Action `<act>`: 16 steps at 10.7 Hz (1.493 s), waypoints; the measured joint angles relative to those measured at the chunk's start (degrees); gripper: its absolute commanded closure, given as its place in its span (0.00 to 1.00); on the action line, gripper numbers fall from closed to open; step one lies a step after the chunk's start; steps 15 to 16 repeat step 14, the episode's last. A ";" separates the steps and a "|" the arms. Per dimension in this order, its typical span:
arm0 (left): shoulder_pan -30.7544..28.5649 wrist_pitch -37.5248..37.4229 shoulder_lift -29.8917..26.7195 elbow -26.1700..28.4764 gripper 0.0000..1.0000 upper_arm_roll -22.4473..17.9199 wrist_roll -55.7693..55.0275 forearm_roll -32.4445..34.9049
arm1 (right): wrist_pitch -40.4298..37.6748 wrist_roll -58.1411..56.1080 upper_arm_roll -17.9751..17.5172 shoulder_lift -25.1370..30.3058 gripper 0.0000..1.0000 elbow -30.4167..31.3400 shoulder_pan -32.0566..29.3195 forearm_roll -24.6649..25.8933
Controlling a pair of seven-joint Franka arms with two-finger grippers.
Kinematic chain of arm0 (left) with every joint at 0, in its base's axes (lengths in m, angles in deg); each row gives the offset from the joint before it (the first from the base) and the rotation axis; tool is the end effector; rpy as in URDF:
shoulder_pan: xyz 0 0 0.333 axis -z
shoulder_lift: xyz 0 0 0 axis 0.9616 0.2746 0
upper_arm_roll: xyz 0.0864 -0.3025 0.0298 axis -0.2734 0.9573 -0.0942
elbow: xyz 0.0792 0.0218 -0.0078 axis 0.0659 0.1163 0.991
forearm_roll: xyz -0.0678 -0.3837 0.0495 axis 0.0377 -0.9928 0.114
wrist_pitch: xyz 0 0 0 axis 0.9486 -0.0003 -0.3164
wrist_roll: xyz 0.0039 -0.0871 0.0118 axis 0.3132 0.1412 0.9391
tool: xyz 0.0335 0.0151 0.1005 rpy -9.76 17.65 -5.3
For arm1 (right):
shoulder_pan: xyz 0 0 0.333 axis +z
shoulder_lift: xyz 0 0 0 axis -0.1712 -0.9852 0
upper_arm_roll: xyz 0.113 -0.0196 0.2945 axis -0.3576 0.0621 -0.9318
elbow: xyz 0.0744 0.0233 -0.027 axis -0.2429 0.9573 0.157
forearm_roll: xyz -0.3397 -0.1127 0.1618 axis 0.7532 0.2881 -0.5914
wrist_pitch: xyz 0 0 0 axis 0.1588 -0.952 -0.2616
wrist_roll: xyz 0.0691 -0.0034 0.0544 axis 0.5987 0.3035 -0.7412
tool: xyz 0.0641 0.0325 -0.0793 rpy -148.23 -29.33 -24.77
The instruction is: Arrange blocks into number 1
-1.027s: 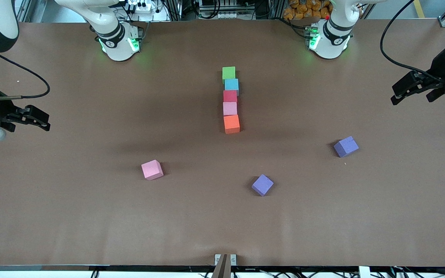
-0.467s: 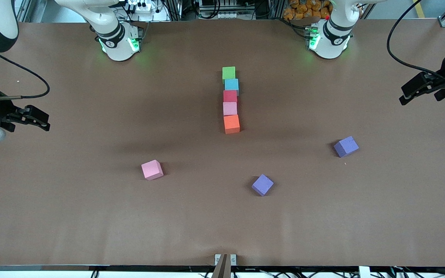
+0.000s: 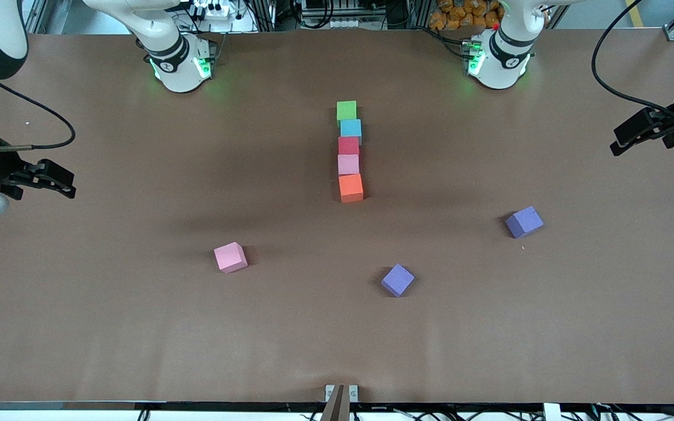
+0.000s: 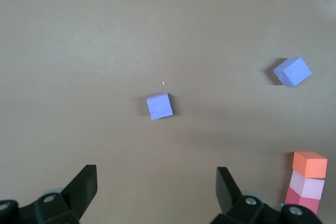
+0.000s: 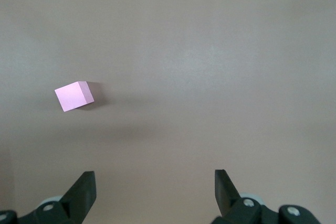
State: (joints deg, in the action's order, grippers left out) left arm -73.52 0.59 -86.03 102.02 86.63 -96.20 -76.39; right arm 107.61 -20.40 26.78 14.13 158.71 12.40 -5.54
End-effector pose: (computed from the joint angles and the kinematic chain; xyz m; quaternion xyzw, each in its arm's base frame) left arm 0.5453 -0.0272 0.6515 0.9969 0.0751 0.0209 0.0102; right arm 0.6008 0.0118 0.5927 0.9995 0.0154 0.0170 0.0199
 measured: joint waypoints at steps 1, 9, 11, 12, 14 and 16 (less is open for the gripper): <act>0.23 -0.08 0.06 0.00 0.00 0.06 0.22 0.51 | 0.00 0.00 0.00 0.00 0.00 0.00 0.00 0.00; 3.37 -0.18 1.19 0.03 0.00 0.08 6.73 2.25 | 0.00 0.00 0.01 0.00 0.00 0.00 0.00 0.00; 3.56 -0.18 1.23 0.03 0.00 0.06 7.27 2.25 | 0.00 0.00 0.01 0.00 0.00 0.00 0.00 0.00; 3.67 -0.18 1.24 0.03 0.00 0.03 7.27 2.25 | 0.00 0.00 0.01 0.00 0.00 0.00 -0.01 0.00; 3.78 -0.18 1.24 0.03 0.00 0.00 7.27 2.25 | 0.00 0.00 0.01 0.00 0.00 0.00 0.00 0.00; 3.78 -0.18 1.24 0.03 0.00 0.00 7.27 2.25 | 0.00 0.00 0.01 0.00 0.00 0.00 0.00 0.00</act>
